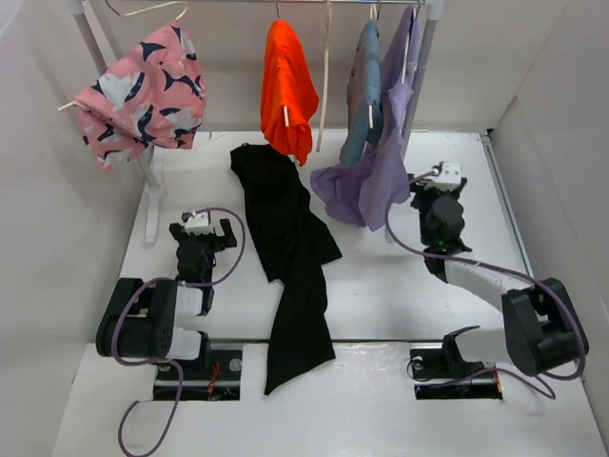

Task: Place the trousers on the hanger
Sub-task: Flatten out the trousers at the center of the board.

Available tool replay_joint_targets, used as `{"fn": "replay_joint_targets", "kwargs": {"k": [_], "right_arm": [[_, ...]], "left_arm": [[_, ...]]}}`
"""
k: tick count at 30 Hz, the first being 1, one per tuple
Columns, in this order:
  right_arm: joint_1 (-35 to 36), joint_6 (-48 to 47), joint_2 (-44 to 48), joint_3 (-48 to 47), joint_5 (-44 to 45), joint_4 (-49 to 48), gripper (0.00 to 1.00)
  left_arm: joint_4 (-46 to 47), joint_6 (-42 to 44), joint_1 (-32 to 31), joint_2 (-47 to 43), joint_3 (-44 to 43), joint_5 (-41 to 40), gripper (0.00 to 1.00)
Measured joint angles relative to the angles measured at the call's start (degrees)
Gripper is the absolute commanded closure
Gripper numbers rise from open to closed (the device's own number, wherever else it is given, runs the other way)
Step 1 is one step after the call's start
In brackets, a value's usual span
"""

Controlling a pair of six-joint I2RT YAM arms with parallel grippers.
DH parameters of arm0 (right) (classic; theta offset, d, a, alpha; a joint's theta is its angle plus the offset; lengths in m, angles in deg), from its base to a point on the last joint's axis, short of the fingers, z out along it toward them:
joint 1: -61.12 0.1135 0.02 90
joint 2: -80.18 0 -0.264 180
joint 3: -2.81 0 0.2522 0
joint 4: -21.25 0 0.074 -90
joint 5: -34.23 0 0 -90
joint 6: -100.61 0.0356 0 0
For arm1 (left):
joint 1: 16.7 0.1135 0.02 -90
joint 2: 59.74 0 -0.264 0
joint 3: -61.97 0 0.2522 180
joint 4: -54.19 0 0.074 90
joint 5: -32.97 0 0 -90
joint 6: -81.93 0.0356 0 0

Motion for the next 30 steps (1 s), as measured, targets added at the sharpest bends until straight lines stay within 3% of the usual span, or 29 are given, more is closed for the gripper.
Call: {"fn": "replay_joint_targets", "kwargs": {"k": [3,6,10,15,19,25,30], "right_arm": [[8.07,-6.14,2.43,-4.07,2.51,6.58,0.01],[17.77,-11.74,3.19,-4.20,8.28,13.79,0.01],[27.71,-14.99,2.62,-4.26,11.76,25.11,0.01],[33.97,-15.56,2.93,-7.85,2.97,38.25,0.01],[37.03,-14.03,0.81,-17.22,-5.79,44.83,0.01],[41.53,-11.30,-12.09,-31.12,-13.07,46.51,0.01],[42.75,-5.95,-31.54,-50.69,-12.26,50.51,0.01]], "left_arm": [[-1.36,2.27,0.07,-6.47,1.75,4.22,0.00],[-6.99,8.00,-0.24,-18.84,0.98,10.27,0.00],[-19.93,15.76,-2.10,-28.65,-5.11,13.62,0.00],[-33.55,25.29,-2.34,-36.94,-6.75,14.99,0.00],[-43.21,30.73,-2.34,-43.17,-6.75,16.33,0.00],[-57.46,29.44,-2.34,-46.31,-9.92,17.42,0.00],[-66.40,22.14,-2.32,-47.30,-14.45,13.75,0.00]]}}
